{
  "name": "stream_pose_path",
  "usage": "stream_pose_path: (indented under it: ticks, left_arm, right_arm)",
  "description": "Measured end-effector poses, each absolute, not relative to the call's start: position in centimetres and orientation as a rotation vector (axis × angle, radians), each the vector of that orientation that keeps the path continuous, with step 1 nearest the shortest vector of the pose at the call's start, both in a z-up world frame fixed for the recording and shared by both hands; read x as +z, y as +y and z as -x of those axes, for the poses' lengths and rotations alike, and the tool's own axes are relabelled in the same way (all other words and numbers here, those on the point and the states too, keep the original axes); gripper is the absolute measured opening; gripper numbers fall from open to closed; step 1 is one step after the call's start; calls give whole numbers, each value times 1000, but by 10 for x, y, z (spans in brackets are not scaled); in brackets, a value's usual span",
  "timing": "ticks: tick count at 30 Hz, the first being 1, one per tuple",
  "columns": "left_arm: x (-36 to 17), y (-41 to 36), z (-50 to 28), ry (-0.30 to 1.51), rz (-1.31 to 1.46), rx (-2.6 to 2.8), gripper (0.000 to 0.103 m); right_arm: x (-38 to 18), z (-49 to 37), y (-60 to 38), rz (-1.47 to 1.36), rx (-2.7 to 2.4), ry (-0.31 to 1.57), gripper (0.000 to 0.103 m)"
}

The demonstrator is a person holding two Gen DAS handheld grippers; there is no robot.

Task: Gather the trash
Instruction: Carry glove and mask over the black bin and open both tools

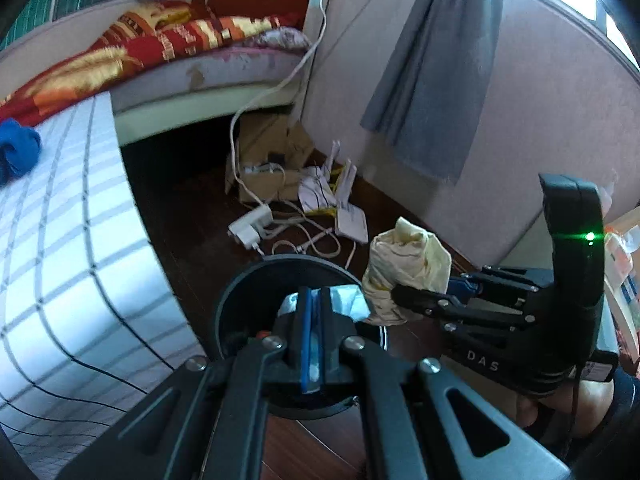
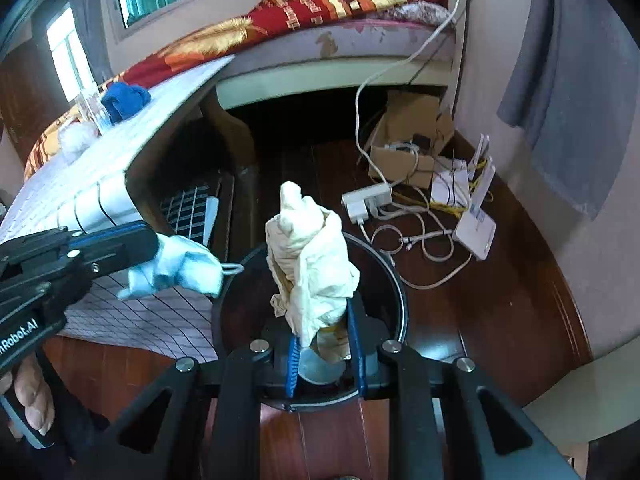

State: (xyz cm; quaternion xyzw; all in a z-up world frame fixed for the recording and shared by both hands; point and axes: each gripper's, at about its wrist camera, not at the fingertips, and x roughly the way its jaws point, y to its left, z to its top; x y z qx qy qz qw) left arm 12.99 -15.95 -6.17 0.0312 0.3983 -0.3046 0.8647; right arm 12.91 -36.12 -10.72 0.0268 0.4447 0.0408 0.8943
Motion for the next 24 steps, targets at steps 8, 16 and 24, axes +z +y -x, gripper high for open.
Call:
stream_pose_path:
  ticks: [8,16,24]
  left_arm:
    - [-104,-169,-145,931,-91,-617,3]
    - [-139,-171,-160,1008,-93,-583,3]
    - [-178,-178,-165,1103,-208,-467,103]
  right_arm:
    - [-147,-137,-367,-72,112,1000,23]
    - [-180,-150,-366,-83,151,1068,23]
    - [-211,-162,-371,84,0,1127,101]
